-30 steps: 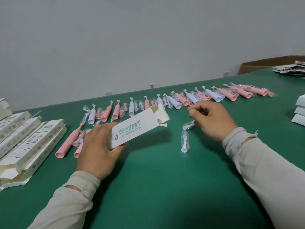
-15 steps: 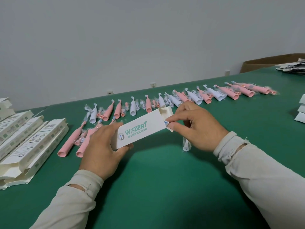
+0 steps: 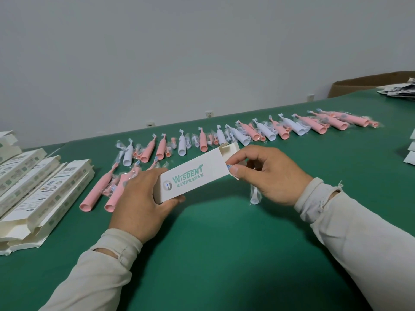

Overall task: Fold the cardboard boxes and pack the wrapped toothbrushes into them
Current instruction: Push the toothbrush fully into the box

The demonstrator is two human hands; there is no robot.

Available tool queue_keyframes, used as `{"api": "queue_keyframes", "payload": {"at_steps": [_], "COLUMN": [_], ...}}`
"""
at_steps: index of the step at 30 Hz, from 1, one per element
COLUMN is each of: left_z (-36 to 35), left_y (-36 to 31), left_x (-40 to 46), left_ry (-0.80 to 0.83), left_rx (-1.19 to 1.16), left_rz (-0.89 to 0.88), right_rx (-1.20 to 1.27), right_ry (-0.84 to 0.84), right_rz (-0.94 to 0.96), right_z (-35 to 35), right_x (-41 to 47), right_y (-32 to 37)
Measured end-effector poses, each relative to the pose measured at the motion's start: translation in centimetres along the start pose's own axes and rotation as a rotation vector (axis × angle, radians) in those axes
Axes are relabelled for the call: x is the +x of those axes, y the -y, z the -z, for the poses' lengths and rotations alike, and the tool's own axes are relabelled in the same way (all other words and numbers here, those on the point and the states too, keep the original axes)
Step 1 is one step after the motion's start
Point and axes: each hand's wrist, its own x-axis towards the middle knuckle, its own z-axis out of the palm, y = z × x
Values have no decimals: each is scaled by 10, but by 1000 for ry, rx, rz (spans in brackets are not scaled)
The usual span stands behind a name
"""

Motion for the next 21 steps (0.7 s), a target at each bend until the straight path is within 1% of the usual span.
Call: {"api": "queue_keyframes", "payload": {"at_steps": [3, 8, 12, 14, 17, 18, 21], "left_z": [2, 1, 0, -1, 0, 0, 0], "left_y": [0, 0, 1, 1, 3, 3, 4], "left_x": [0, 0, -1, -1, 1, 1, 1], "left_ry": [4, 2, 9, 1, -30, -37, -33], "left_rx": [20, -3, -7, -20, -51, -51, -46], "left_rz": [-9, -27, -47, -40, -14, -13, -13], "right_rx": [-91, -221, -244, -198, -73, -46, -45], "right_ry": [24, 76, 156, 116, -26, -50, -29], "right_rz": [24, 120, 119, 123, 79, 62, 67], "right_z": [1, 6, 2, 1, 3, 5, 7], "right_x": [-1, -1, -1, -1, -2, -1, -2], "right_y": [1, 7, 11, 12, 10, 9, 8]}}
